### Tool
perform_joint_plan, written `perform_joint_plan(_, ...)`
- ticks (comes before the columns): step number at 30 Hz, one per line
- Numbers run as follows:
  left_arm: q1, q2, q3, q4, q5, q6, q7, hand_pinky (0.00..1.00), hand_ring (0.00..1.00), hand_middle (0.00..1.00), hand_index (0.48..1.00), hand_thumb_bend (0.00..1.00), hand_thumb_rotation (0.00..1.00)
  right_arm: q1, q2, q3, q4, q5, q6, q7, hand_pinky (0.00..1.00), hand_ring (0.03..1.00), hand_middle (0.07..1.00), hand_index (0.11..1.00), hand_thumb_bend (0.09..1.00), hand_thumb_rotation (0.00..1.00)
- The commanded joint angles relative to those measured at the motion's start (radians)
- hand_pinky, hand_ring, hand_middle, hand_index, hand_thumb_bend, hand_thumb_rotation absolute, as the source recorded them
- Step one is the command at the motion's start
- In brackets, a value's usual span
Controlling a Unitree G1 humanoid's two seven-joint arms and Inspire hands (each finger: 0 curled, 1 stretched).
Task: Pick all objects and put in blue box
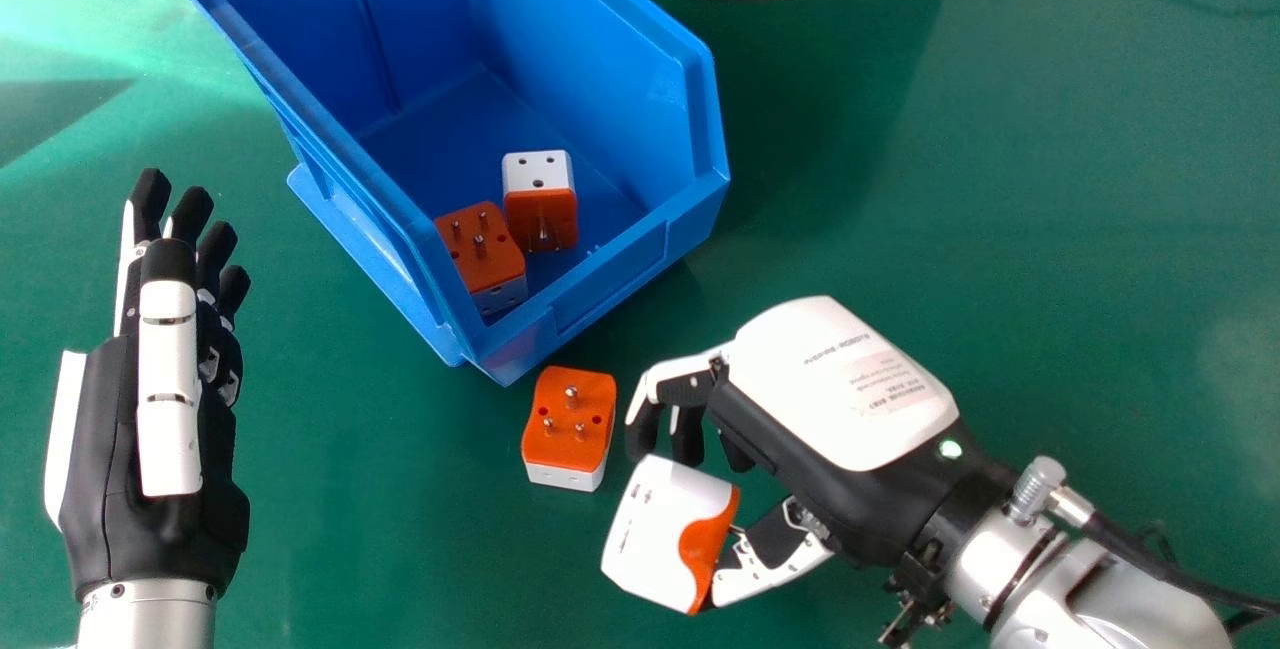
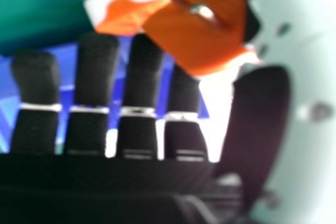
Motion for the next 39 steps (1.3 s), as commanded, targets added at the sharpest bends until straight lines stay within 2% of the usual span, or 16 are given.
perform_joint_plan(1,0.000,0.006,0.007,-0.015,0.007,-0.021,-0.001,0.99,0.98,0.99,1.000,0.48,0.93,-0.013,0.012,-0.022,-0.060,0.023,0.014,0.009,0.22,0.289,0.417,0.533,0.500,0.00)
perform_joint_plan(3,0.001,0.008,0.008,-0.013,0.003,-0.021,-0.005,0.99,0.98,0.99,1.000,0.48,0.93,-0.011,0.019,-0.028,-0.091,0.028,0.035,0.032,0.22,0.289,0.417,0.532,0.501,0.00)
perform_joint_plan(8,0.002,0.008,0.006,-0.016,0.006,-0.020,-0.004,0.99,0.98,0.99,1.000,0.47,0.93,-0.016,0.026,-0.043,-0.146,0.039,0.057,0.060,0.22,0.283,0.418,0.531,0.501,0.00)
perform_joint_plan(11,0.002,0.006,0.006,-0.017,0.007,-0.019,-0.001,0.99,0.98,0.99,1.000,0.47,0.93,-0.020,0.030,-0.050,-0.169,0.045,0.073,0.080,0.21,0.275,0.416,0.530,0.501,0.00)
perform_joint_plan(16,0.001,-0.001,0.004,-0.017,0.001,-0.018,0.000,0.99,0.98,0.99,1.000,0.47,0.93,-0.042,0.042,-0.066,-0.184,0.055,0.086,0.088,0.20,0.258,0.412,0.526,0.501,0.00)
perform_joint_plan(20,0.000,-0.004,0.004,-0.017,0.003,-0.017,0.004,0.97,0.97,0.98,1.000,0.45,0.93,-0.070,0.049,-0.079,-0.175,0.056,0.079,0.074,0.20,0.248,0.412,0.523,0.502,0.00)
perform_joint_plan(23,-0.003,-0.004,0.005,-0.014,-0.009,-0.013,0.001,0.97,0.97,0.98,1.000,0.44,0.93,-0.097,0.058,-0.084,-0.171,0.054,0.091,0.084,0.19,0.241,0.412,0.521,0.503,0.00)
perform_joint_plan(26,-0.005,-0.002,0.005,-0.011,-0.005,-0.014,0.002,0.96,0.97,0.98,1.000,0.44,0.93,-0.130,0.071,-0.084,-0.153,0.049,0.095,0.074,0.19,0.237,0.414,0.519,0.503,0.00)
perform_joint_plan(30,-0.008,-0.004,0.005,-0.009,-0.006,-0.014,0.004,0.96,0.97,0.98,1.000,0.43,0.93,-0.196,0.099,-0.077,-0.101,0.036,0.106,0.052,0.18,0.231,0.415,0.518,0.503,0.00)
perform_joint_plan(33,-0.009,-0.004,0.006,-0.010,0.003,-0.017,0.008,0.95,0.96,0.98,1.000,0.43,0.94,-0.249,0.121,-0.065,-0.058,0.021,0.114,0.039,0.19,0.230,0.416,0.518,0.503,0.00)
perform_joint_plan(39,-0.006,-0.001,0.005,-0.013,0.008,-0.020,0.008,0.95,0.96,0.98,1.000,0.43,0.94,-0.339,0.158,-0.037,0.023,-0.010,0.133,0.015,0.19,0.230,0.415,0.517,0.503,0.00)
